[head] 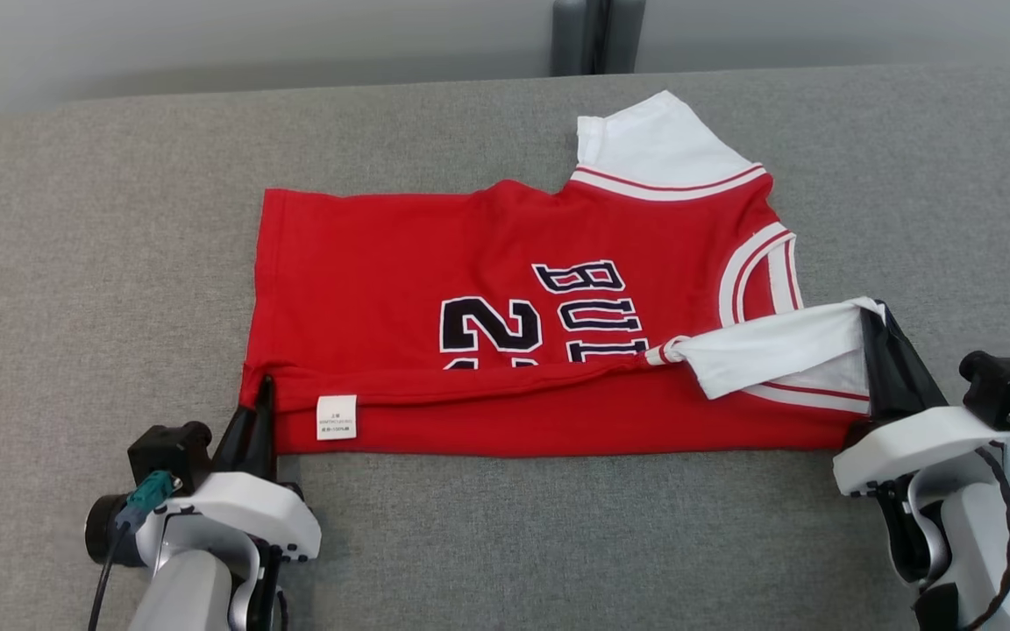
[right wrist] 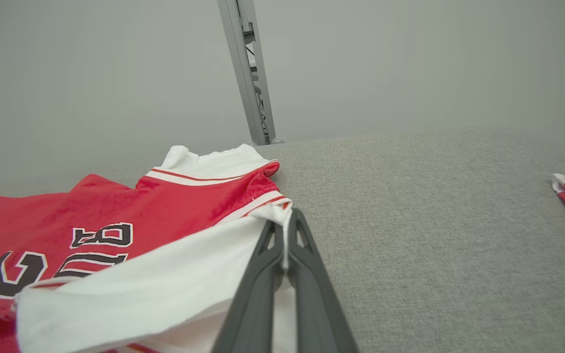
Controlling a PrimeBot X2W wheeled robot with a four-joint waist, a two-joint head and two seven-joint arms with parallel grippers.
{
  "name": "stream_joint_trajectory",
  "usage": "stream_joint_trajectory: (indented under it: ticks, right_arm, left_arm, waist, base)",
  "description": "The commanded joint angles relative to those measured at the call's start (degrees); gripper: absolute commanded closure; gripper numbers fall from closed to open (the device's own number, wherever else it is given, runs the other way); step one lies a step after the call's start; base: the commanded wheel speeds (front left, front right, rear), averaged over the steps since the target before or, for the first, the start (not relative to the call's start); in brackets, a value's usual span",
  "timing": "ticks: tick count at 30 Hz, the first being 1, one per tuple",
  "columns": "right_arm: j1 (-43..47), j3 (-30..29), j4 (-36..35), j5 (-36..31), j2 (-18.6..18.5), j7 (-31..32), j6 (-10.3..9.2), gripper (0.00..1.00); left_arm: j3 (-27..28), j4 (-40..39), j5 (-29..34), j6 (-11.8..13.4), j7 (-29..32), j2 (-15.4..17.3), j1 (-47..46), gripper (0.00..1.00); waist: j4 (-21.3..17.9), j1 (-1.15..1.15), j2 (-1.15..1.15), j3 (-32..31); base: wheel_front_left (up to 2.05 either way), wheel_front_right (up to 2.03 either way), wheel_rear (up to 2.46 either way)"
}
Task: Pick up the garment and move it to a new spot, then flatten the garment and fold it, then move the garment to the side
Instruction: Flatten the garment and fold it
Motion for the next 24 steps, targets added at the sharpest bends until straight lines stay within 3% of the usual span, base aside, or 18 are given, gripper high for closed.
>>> stream_joint_trajectory:
  ticks: [1, 3, 4, 5, 6, 7, 8, 16, 24]
  right_arm:
    - [-0.9, -0.1, 0.6, -0.4, -0.2, -0.3, -0.02, 1.0]
    - [-2.0, 0.1, 1.1, -0.7, -0.2, -0.3, -0.02, 1.0]
    - [-2.5, 0.5, 1.8, -0.8, -0.2, -0.3, -0.02, 1.0]
    - [-3.0, 0.7, 2.9, -0.4, -0.1, -0.3, -0.02, 1.0]
    - [-3.7, 0.8, 3.6, -0.1, -0.1, -0.3, -0.02, 0.75]
    - [-4.7, 0.8, 3.7, -0.2, -0.2, -0.3, -0.02, 0.08]
    - [-5.4, 0.9, 3.7, -0.4, -0.3, -0.3, -0.02, 0.0]
    - [-5.1, -2.3, -0.2, -1.7, 0.6, -0.3, -0.02, 0.0]
    - [1.2, -2.1, -0.3, -1.5, 1.0, -0.3, -0.02, 0.0]
  left_arm:
    - [-0.2, 0.1, -0.2, 0.4, -0.1, 0.3, -1.4, 1.0]
    - [-0.6, 0.2, -0.6, 0.5, -0.1, 0.3, -2.4, 1.0]
    - [-0.9, 0.1, -0.5, 0.5, -0.1, 0.3, -2.8, 0.83]
    - [-1.1, -0.3, -0.4, 0.7, -0.1, 0.3, -3.2, 0.5]
    - [-1.1, -0.7, -0.3, 1.2, -0.1, 0.3, -3.6, 0.0]
    - [-1.1, -1.2, -0.3, 1.4, -0.1, 0.3, -3.9, 0.0]
    - [-1.1, -1.8, 0.0, 1.8, -0.1, 0.3, -4.1, 0.0]
    - [-0.5, -7.9, 1.4, 4.9, -0.1, 0.3, -1.8, 0.0]
    - [-1.4, -8.3, 0.7, 6.1, -0.1, 0.3, 2.4, 0.0]
  waist:
    - [0.1, 0.0, 0.0, 0.9]
    - [0.2, 0.0, 0.0, 1.6]
    - [0.3, 0.0, 0.0, 1.9]
    - [0.3, 0.0, 0.0, 2.2]
    - [0.3, 0.0, 0.0, 2.5]
    - [0.4, 0.0, 0.0, 2.7]
    - [0.4, 0.0, 0.0, 2.9]
    - [0.4, 0.0, 0.0, 3.7]
    - [0.0, 0.0, 0.0, 3.0]
  base:
    - [0.0, 0.0, 0.0]
    - [0.0, 0.0, 0.0]
    - [0.0, 0.0, 0.0]
    - [0.0, 0.0, 0.0]
    - [0.0, 0.0, 0.0]
    - [0.0, 0.0, 0.0]
    - [0.0, 0.0, 0.0]
    - [0.0, 0.0, 0.0]
    - [0.0, 0.0, 0.0]
